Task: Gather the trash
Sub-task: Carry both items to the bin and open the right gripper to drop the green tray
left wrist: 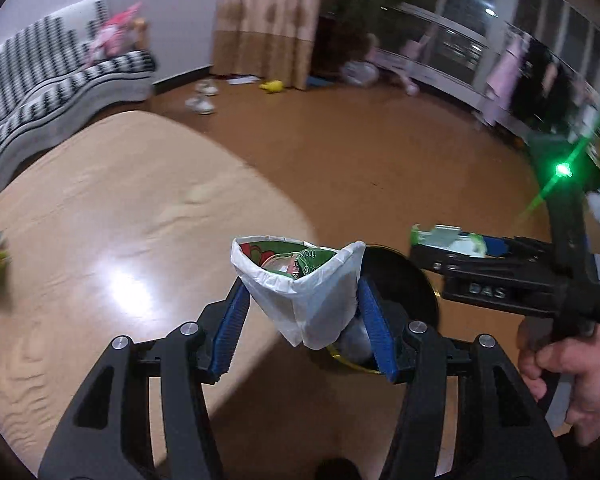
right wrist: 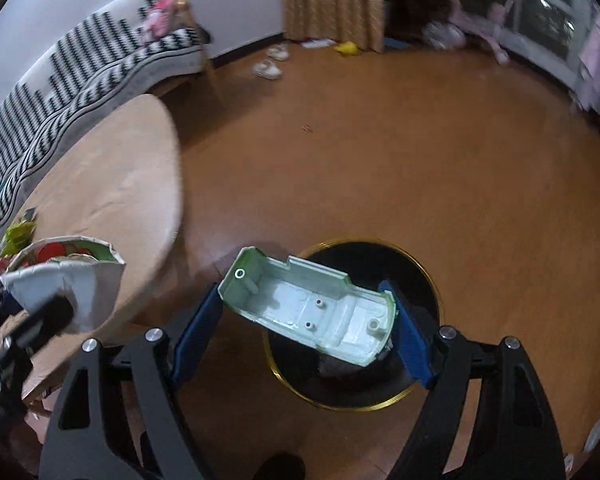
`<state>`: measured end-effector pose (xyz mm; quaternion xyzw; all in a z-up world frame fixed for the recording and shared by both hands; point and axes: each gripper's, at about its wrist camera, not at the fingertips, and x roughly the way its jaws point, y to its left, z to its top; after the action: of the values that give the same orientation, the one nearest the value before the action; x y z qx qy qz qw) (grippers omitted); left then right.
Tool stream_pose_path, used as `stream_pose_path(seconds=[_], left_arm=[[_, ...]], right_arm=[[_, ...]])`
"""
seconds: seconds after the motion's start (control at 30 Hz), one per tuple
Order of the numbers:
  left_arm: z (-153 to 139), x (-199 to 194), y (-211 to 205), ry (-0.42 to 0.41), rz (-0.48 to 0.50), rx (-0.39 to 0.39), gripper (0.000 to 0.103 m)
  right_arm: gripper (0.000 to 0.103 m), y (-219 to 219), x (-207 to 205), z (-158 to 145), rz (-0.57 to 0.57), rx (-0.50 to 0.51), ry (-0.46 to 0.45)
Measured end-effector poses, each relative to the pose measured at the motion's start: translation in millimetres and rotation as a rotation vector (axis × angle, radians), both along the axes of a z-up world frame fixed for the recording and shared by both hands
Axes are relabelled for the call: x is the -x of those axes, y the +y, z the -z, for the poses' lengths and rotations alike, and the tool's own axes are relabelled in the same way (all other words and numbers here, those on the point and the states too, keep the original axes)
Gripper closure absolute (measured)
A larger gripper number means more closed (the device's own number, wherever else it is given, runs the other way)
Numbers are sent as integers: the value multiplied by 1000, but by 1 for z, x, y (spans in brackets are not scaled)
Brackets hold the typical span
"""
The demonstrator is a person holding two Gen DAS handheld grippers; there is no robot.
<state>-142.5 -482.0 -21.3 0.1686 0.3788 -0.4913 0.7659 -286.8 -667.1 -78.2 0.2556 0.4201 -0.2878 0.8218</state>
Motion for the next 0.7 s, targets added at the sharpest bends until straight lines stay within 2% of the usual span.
stream_pose_path(seconds=[0.27,0.7], left_arm=[[19,34,-44,7,83,-23,48],[27,26,-64,24,83,-35,48]], right_arm=[[25,-27,43,22,60,-36,39],[25,-33,30,26,67,-39,48]])
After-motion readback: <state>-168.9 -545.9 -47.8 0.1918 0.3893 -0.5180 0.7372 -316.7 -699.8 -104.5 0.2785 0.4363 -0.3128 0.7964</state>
